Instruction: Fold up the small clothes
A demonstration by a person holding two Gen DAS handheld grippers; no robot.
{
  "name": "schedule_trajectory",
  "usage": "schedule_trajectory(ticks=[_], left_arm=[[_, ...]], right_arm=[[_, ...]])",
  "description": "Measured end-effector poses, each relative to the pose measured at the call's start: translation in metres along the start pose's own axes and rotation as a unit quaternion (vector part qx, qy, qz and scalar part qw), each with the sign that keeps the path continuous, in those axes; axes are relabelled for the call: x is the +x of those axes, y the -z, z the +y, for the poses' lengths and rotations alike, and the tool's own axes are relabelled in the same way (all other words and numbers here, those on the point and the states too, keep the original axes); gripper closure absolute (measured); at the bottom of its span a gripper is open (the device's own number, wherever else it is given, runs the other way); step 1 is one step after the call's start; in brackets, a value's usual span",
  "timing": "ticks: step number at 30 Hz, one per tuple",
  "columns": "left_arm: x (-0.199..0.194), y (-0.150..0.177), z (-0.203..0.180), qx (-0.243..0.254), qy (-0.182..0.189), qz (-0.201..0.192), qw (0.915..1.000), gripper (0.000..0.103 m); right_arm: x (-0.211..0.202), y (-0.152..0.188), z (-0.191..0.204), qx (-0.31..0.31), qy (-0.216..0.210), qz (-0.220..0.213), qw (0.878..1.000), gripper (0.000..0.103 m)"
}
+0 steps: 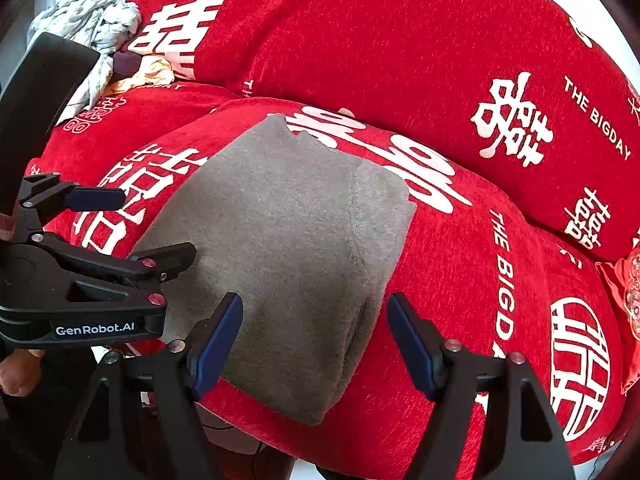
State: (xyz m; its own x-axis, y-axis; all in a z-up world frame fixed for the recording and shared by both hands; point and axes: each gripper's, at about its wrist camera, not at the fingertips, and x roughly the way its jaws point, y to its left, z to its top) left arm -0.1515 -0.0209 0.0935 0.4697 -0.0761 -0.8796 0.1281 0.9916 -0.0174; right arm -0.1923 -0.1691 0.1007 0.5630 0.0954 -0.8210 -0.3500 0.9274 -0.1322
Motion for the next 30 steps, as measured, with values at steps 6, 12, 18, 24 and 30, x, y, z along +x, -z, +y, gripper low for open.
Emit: schedule_trajectory(ticks=[6, 12, 18, 24, 30], left_arm=[[-0.0005, 0.0002, 0.0010, -0.002, 0.000, 0.000, 1.0000, 0.014], [-0.0004, 0.0010, 0.0007, -0.002, -0.003, 0.001, 1.0000, 0.014], [-0.0007, 0.0017, -0.0004, 0.000, -0.006, 0.001, 1.0000, 0.014], [-0.0012, 0.0014, -0.0016, 0.000, -0.007, 0.002, 1.0000, 0.014], [0.0014, 0.0017, -0.0043, 0.001, -0.006, 0.007, 1.0000, 0.014]], right_arm=[[0.0009, 0.0002, 0.0009, -0.003, 0.001, 0.003, 1.000, 0.026], [0.0006, 0.0005, 0.0022, -0.002, 0.000, 0.003, 1.000, 0.026], [-0.0013, 0.0013, 0.0034, -0.001, 0.000, -0.001, 1.000, 0.026], [-0.0020, 0.0022, 0.0022, 0.002, 0.000, -0.002, 1.000, 0.026], [-0.0002, 0.0040, -0.0010, 0.006, -0.004, -0.002, 1.000, 0.026]])
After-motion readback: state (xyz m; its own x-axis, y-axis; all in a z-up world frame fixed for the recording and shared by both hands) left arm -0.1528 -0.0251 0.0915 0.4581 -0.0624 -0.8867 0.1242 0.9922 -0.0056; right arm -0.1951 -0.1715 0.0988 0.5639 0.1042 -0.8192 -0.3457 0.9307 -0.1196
